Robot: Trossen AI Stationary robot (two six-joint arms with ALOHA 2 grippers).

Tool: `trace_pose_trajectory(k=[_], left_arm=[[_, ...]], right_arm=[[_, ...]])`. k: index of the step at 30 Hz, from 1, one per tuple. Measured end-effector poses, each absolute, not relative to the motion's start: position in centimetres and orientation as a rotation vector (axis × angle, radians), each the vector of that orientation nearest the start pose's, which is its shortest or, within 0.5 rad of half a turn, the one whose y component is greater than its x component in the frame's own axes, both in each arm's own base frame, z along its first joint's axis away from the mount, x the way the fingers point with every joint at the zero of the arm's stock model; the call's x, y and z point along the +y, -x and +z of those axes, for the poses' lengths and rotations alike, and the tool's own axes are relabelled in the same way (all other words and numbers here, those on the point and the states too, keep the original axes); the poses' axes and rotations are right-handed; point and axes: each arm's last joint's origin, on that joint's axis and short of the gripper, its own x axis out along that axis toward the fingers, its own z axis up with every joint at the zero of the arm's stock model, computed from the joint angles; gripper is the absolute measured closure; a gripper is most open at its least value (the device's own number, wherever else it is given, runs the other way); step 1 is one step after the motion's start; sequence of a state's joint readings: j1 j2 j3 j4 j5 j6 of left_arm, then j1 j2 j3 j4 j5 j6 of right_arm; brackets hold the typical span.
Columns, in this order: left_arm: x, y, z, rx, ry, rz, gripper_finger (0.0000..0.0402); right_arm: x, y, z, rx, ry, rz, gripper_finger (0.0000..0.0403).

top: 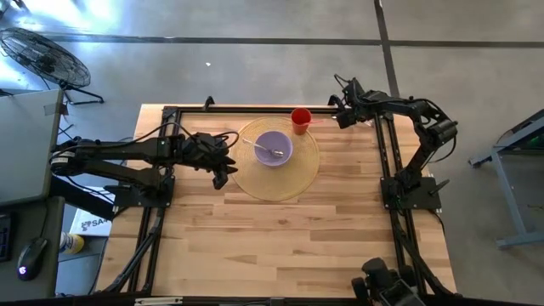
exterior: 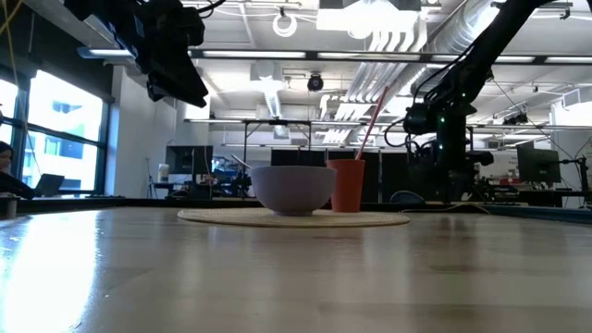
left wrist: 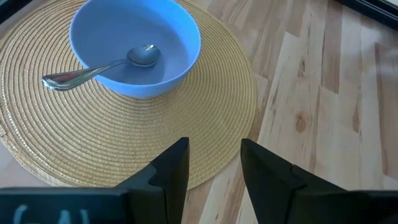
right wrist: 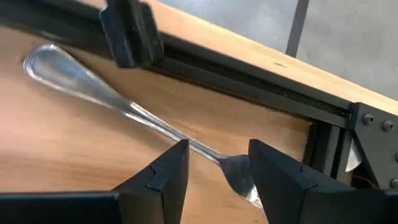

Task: Pick & Place Utensil
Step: Put the silver fork into the violet bowl

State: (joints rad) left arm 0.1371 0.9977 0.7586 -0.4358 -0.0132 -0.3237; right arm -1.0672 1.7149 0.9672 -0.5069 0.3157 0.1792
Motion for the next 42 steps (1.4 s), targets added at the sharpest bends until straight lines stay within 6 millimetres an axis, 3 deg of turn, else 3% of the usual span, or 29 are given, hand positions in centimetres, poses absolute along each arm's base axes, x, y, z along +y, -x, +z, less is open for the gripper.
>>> trace_pose_trajectory(k=[11,20,27,42], left_arm=[[2.8,-20.3,26.5,0.645,0.377,0.254,0.0259],[2.8,-20.3,26.5,0.646,0.383,0.246,0.0259],[2.8,-20.3,26.5,0.645,0.383,0.247,0.0259],[2.8,-20.3,26.5,0.645,0.383,0.248,0.0259]], right_arm=[[-27.0,-13.5,15.0,1.334,-0.5,-1.183,0.0242],[-27.5,-13.6,13.0,1.404,-0.513,-1.084,0.0243],[-27.0,-13.6,13.7,1.414,-0.496,-1.062,0.0246],[-27.1,-13.7,13.9,1.413,-0.448,-1.025,0.0363]])
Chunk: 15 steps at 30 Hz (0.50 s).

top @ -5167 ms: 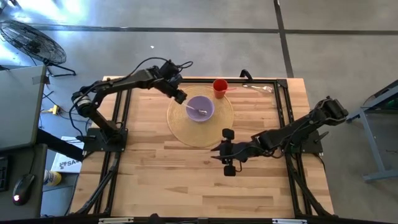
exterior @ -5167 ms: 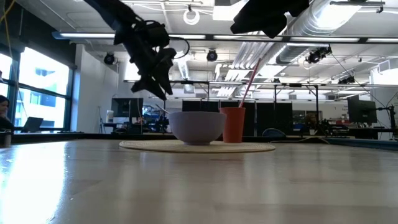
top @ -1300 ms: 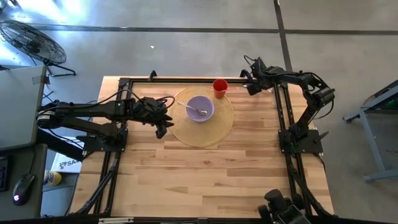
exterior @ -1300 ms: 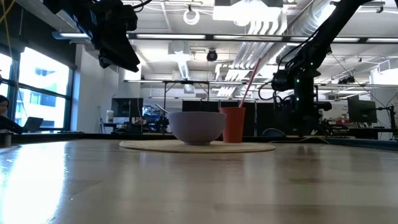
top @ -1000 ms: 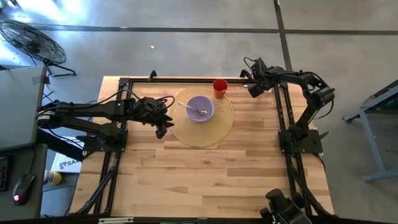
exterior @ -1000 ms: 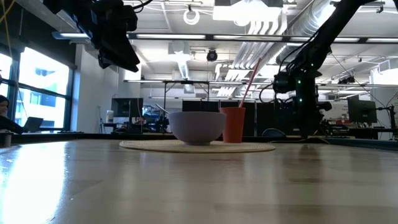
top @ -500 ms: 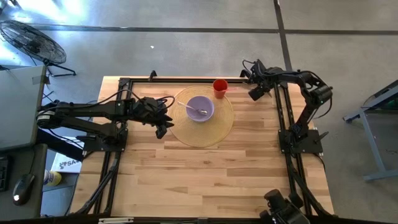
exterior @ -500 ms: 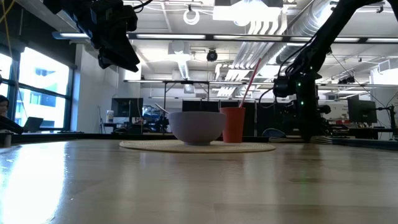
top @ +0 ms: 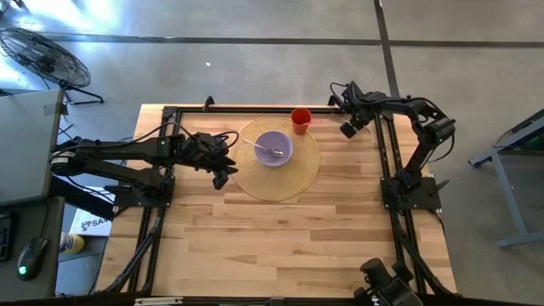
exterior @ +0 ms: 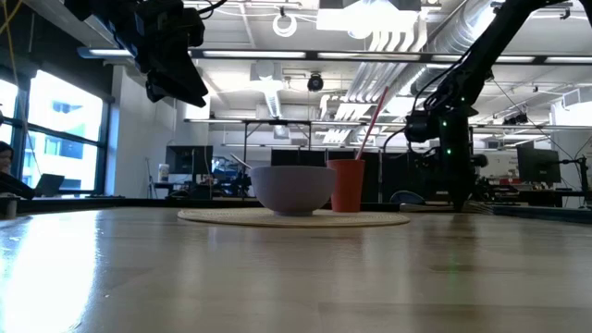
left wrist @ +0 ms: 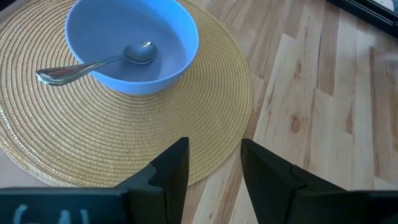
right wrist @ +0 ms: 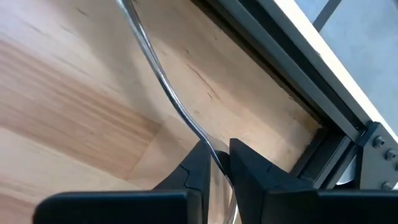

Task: Pick & Place Utensil
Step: Put the silver fork into the violet bowl

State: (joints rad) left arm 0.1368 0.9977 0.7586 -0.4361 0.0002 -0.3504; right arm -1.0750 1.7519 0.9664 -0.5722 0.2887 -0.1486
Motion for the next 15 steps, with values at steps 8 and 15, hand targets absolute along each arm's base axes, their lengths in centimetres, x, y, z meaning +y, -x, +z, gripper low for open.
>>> trace_pose_trajectory(k=[8,15], left_arm=[[2.8,-20.3,26.5,0.644,0.382,0.251,0.0259],[2.8,-20.4,26.7,0.62,0.384,0.239,0.0259]], right_arm=[[-26.4,-14.3,13.8,1.519,-0.338,-0.978,0.0361],[-25.6,-15.1,13.9,1.595,-0.253,-0.887,0.0395]])
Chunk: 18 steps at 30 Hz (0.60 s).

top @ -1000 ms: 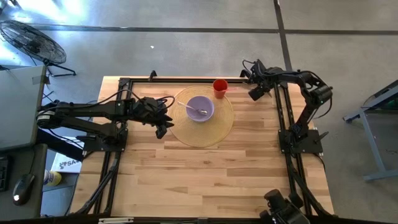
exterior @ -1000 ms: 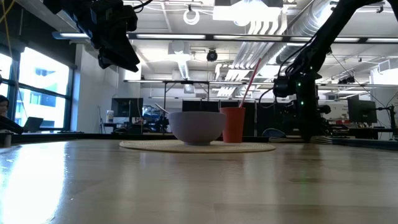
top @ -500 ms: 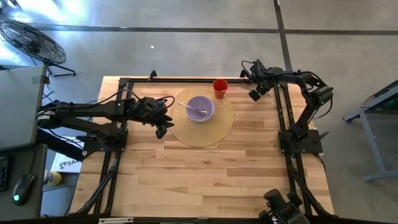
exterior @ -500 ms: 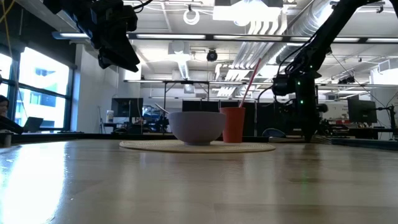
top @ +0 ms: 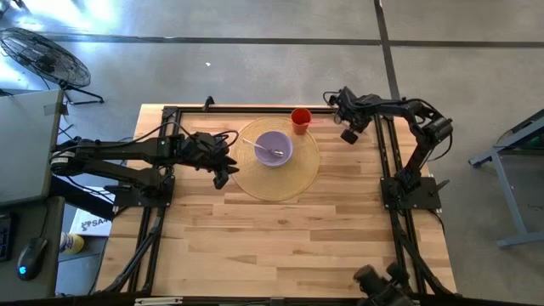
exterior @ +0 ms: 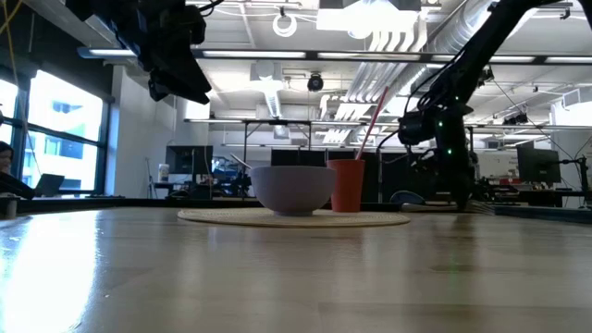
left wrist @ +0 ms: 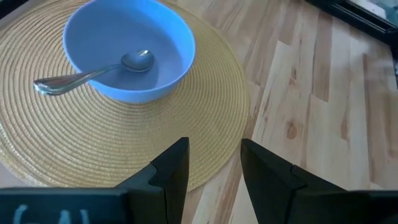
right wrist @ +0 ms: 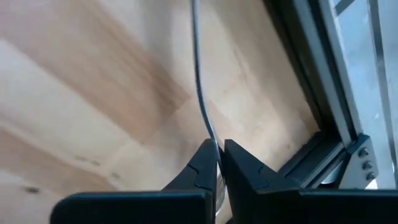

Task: Pick & Place Utensil
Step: Put the silver fork into the violet bowl

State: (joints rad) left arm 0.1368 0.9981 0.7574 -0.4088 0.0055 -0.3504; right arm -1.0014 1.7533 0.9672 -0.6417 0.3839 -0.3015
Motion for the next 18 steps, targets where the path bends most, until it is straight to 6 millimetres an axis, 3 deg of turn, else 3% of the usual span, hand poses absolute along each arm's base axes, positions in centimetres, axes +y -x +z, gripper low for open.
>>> trace_pose_trajectory(k=[9,18], left_arm=[[2.8,-20.4,26.7,0.621,0.384,0.232,0.0259],[2.8,-20.4,26.7,0.623,0.381,0.232,0.0259]], right_arm=[[-24.3,-15.8,15.1,1.621,-0.191,-0.857,0.0391],[-22.6,-15.0,16.8,1.647,-0.31,-0.813,0.04]])
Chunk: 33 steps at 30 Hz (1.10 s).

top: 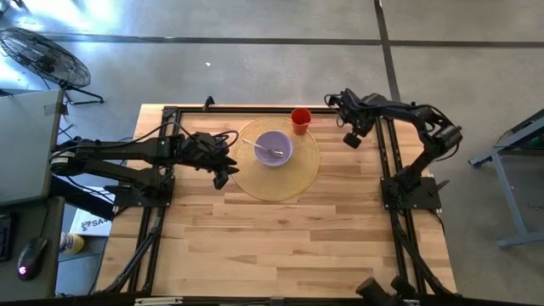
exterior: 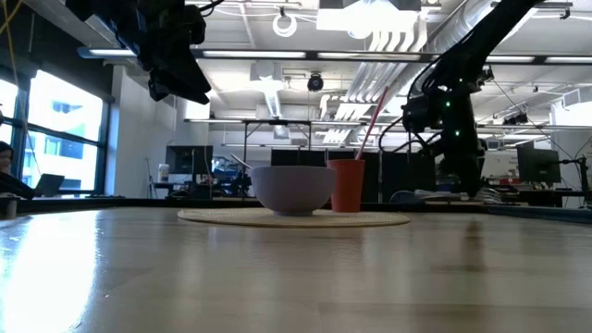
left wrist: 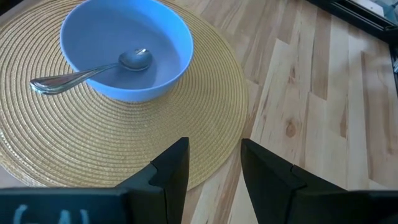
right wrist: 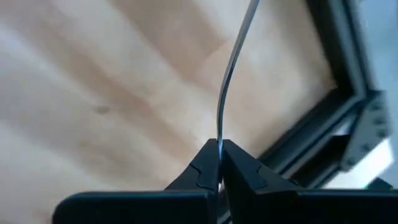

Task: Pick & Place Utensil
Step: Put the silver fork into the violet bowl

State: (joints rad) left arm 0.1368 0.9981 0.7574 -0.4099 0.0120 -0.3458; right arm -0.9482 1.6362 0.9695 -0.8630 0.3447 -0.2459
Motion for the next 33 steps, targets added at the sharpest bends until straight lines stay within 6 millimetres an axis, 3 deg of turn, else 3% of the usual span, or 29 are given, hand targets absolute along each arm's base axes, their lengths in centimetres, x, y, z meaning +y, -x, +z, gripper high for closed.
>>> trace_pose_trajectory(k=[7,13,24,33], left_arm=[[2.8,-20.4,26.6,0.625,0.381,0.232,0.0259],[2.8,-20.4,26.6,0.627,0.363,0.226,0.0259],[2.8,-20.3,26.6,0.64,0.316,0.241,0.0259],[2.8,-19.0,26.0,0.556,0.279,0.272,0.0259]], right_arm=[[-20.5,-15.9,18.3,1.569,-0.409,-0.736,0.04],[-18.4,-16.0,21.1,1.513,-0.309,-0.829,0.04],[-12.9,-13.9,28.3,1.156,-0.178,-0.909,0.0401],[-7.8,-12.0,31.7,0.882,-0.085,-0.952,0.0402]])
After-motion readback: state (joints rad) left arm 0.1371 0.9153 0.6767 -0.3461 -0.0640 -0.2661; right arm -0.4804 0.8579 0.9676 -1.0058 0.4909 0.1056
